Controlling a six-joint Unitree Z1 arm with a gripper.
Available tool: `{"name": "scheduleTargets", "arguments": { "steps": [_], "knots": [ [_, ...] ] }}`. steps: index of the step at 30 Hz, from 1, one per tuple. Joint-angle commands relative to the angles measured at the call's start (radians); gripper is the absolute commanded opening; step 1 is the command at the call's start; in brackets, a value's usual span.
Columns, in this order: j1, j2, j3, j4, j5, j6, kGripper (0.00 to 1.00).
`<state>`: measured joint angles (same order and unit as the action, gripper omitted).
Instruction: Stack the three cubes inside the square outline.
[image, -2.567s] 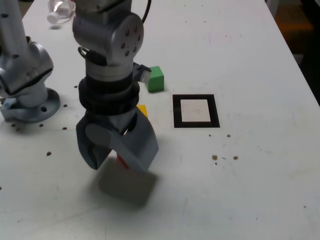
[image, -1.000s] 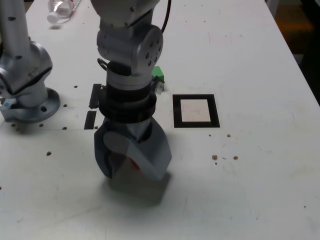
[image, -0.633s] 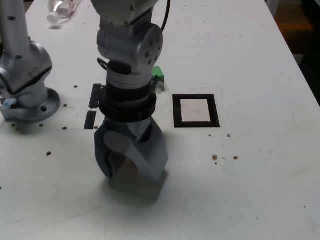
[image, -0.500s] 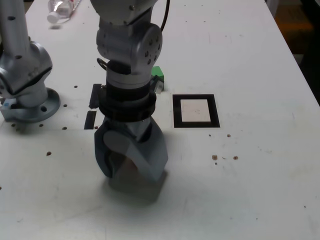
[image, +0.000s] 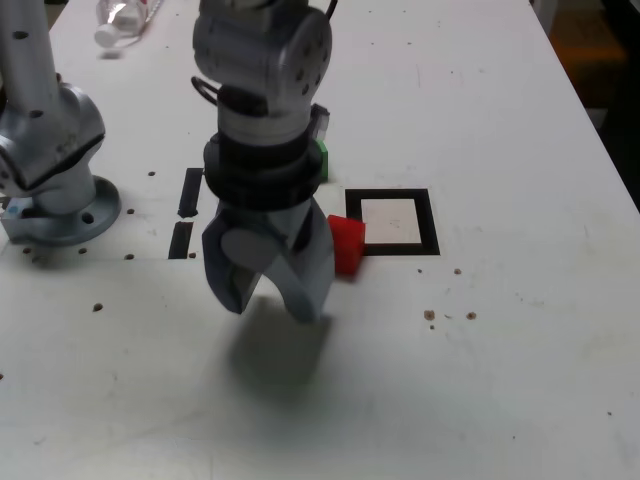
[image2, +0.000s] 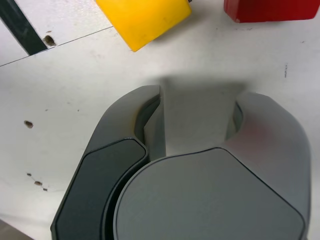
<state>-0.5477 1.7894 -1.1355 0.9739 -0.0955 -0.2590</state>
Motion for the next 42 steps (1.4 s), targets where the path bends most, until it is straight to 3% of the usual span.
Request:
{"name": "scheduleTargets", "arguments": {
  "steps": [1,6,13,18,27,42],
  "knots": [
    [0.000,-0.004,-0.041,0.044,0.009,-0.007,0.37],
    [0.000,0.005,-0.112,0.093,0.039,-0.012,0.41],
    [0.010,0.015,-0.166,0.099,0.096,0.032,0.64],
    [0.046,0.021,-0.165,0.098,0.123,0.097,0.73],
    [0.116,0.038,-0.155,0.088,0.149,0.191,0.79],
    [0.219,0.058,-0.102,0.075,0.151,0.279,0.79]
  ]
}}
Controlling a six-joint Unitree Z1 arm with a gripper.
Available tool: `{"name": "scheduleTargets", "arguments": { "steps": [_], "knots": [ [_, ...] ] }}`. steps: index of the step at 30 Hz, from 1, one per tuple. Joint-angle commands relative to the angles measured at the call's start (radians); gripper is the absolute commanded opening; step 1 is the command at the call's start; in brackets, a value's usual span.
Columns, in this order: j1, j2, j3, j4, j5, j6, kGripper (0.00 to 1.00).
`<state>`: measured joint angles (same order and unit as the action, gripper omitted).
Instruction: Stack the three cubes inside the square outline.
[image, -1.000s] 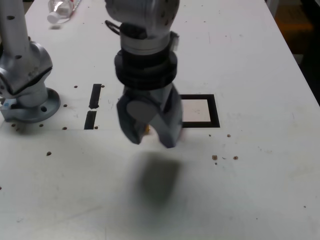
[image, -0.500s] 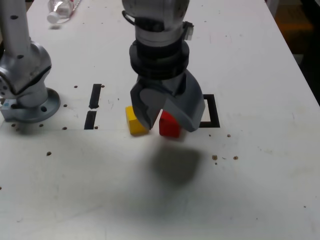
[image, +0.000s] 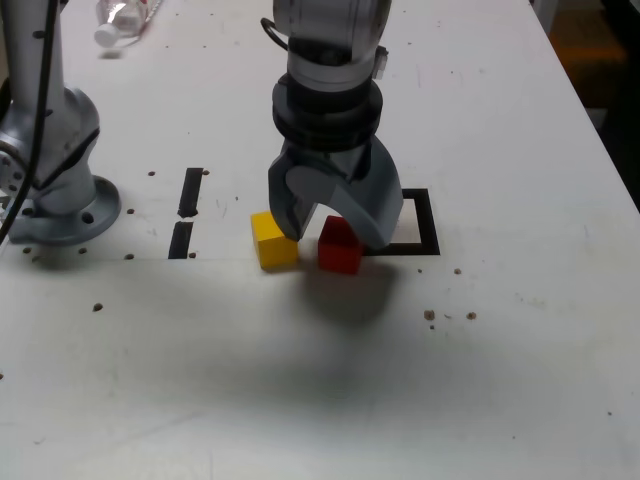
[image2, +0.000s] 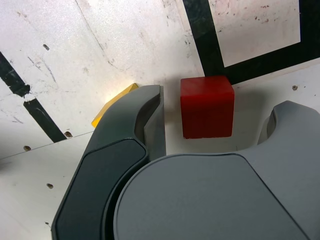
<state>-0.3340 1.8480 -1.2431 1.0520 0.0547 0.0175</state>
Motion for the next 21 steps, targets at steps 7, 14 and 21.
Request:
{"name": "scheduleTargets", "arguments": {
  "steps": [7,14,21],
  "knots": [
    [0.009,0.012,0.020,-0.031,-0.007,0.005,0.79],
    [0.009,0.033,0.024,-0.047,-0.021,0.006,0.79],
    [0.009,0.057,0.021,-0.060,-0.042,0.012,0.79]
  ]
}}
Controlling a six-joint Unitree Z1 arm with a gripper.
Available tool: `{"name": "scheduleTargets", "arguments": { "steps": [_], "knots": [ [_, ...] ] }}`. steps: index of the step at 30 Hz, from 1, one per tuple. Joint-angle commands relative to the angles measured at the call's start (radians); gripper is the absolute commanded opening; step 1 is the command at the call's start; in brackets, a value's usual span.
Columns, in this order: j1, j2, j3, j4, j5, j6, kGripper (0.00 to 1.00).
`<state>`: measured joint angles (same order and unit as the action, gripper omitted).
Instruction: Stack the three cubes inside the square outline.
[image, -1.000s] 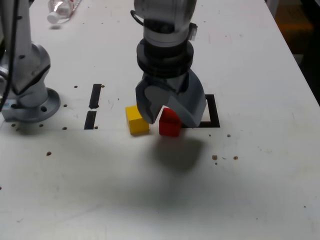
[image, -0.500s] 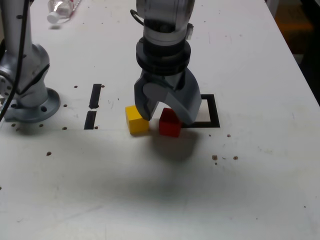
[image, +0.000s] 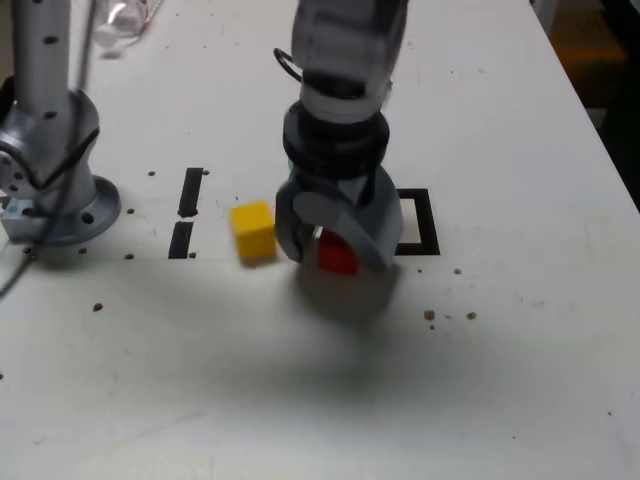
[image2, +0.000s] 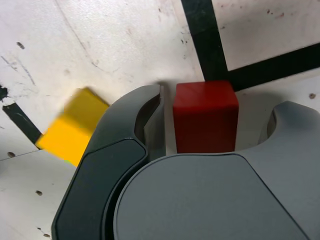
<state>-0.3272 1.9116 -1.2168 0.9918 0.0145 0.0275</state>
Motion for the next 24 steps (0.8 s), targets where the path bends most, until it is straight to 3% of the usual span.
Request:
{"name": "scheduleTargets", "arguments": {
  "steps": [1,10,19,24],
  "knots": [
    [0.002,-0.005,-0.006,0.000,-0.004,0.003,0.79],
    [0.002,-0.003,0.002,-0.003,-0.018,0.013,0.78],
    [0.002,0.000,0.016,-0.019,-0.043,0.017,0.51],
    [0.002,0.001,0.018,-0.023,-0.049,0.017,0.49]
  ]
}}
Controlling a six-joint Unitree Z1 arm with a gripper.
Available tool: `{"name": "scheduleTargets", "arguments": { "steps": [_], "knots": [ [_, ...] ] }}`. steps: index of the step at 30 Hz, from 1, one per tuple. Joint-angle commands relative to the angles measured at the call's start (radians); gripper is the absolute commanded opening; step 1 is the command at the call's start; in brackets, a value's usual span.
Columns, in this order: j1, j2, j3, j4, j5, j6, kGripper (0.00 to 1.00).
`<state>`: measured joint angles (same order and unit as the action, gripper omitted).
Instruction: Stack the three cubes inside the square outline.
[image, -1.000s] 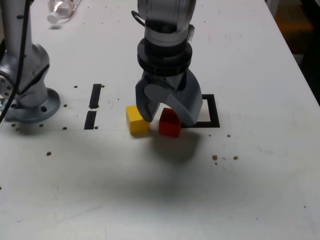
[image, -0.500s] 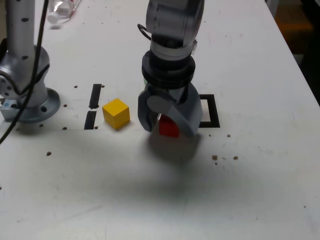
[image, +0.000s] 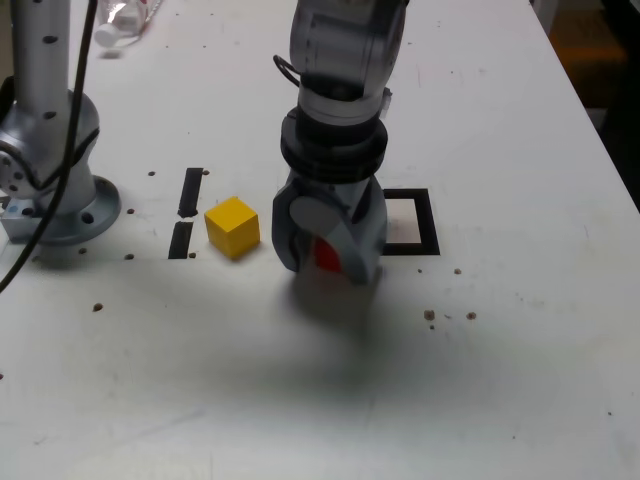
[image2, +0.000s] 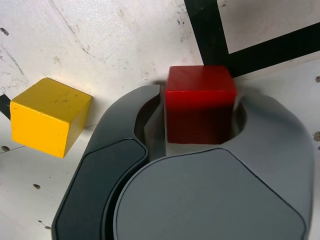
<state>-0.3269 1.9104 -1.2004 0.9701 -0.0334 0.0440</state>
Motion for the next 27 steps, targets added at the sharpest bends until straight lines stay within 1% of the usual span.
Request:
{"name": "scheduleTargets", "arguments": {
  "steps": [1,6,12,18,21,24,27],
  "knots": [
    [0.002,0.002,0.002,-0.002,-0.001,0.000,0.49],
    [0.002,0.003,0.004,-0.007,-0.006,0.000,0.48],
    [0.002,-0.001,-0.010,-0.006,-0.005,0.000,0.38],
    [0.002,-0.023,-0.050,0.031,-0.005,-0.026,0.35],
    [0.003,-0.033,-0.083,0.054,0.004,-0.061,0.34],
    [0.018,-0.037,-0.111,0.070,0.009,-0.088,0.33],
    [0.041,-0.039,-0.130,0.081,0.005,-0.114,0.33]
  ]
}}
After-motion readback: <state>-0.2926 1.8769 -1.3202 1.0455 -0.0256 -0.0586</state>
